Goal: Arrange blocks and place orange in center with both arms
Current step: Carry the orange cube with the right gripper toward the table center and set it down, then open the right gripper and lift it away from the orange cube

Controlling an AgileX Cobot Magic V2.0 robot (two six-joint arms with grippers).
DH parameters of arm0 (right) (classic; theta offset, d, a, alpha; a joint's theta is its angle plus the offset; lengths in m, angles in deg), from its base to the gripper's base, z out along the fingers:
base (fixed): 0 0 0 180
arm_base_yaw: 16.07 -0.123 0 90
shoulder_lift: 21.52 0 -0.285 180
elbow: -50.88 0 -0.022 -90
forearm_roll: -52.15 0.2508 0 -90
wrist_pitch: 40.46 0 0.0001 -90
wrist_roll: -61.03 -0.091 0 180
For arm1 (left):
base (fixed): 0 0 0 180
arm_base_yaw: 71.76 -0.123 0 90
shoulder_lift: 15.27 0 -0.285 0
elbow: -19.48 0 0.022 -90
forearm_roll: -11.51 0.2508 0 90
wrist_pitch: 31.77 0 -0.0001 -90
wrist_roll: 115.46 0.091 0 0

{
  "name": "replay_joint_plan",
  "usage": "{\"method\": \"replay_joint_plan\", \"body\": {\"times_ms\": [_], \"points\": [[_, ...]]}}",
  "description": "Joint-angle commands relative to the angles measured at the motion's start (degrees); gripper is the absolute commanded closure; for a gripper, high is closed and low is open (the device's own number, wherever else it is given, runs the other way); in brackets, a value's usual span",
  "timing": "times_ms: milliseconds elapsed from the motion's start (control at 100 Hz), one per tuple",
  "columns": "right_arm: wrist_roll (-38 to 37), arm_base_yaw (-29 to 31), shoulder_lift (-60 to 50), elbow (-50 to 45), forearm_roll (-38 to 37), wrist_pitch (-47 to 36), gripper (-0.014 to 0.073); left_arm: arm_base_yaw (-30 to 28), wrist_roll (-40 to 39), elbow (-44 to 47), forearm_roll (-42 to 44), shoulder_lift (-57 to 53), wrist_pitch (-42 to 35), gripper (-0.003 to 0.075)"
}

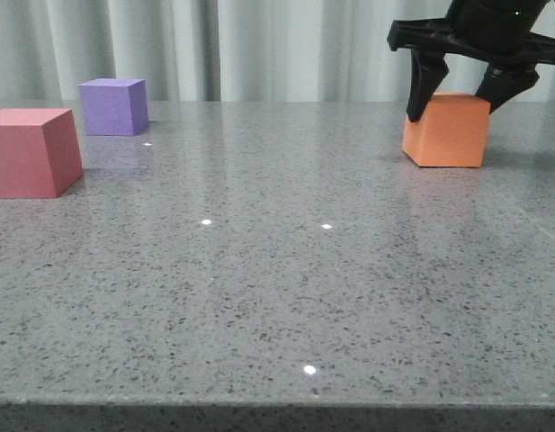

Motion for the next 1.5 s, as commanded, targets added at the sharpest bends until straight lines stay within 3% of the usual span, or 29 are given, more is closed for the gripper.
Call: {"method": "replay_joint_plan", "body": {"times_ms": [0, 250, 580, 1020, 1140, 1310, 1490], "points": [[0.02, -0.04, -3.63, 2.01, 1.08, -1.18, 0.0378, -0.13, -0.06, 2.32, -0.33, -2.2, -4.51, 0.0741], [-0.04, -4.48, -4.38, 9.1, 5.24, 3.5, 0.0293, -0.13, -0.06, 2.32, -0.33, -2.2, -4.51, 0.0741], [-8.07, -17.27, -0.16, 13.12, 2.13, -3.65, 0.0293, -0.13, -0.06, 2.32, -0.33, -2.2, -4.51, 0.0741], [-9.48, -21.27, 12.2, 28.95, 1.29, 1.81, 0.0287, -0.13, -0.06, 2.32, -0.33, -2.2, -4.51, 0.0741], [-9.48, -21.27, 13.18, 29.6, 1.24, 1.98, 0.0185, -0.13, -0.06, 2.32, -0.33, -2.2, -4.51, 0.0741], [-9.48, -21.27, 13.58, 29.59, 1.24, 1.67, -0.0064, -0.13, -0.06, 2.32, -0.33, -2.2, -4.51, 0.0741], [-9.48, -21.27, 13.03, 29.87, 1.29, 1.97, -0.0052, -0.13, -0.06, 2.32, -0.33, -2.2, -4.51, 0.0741]]}}
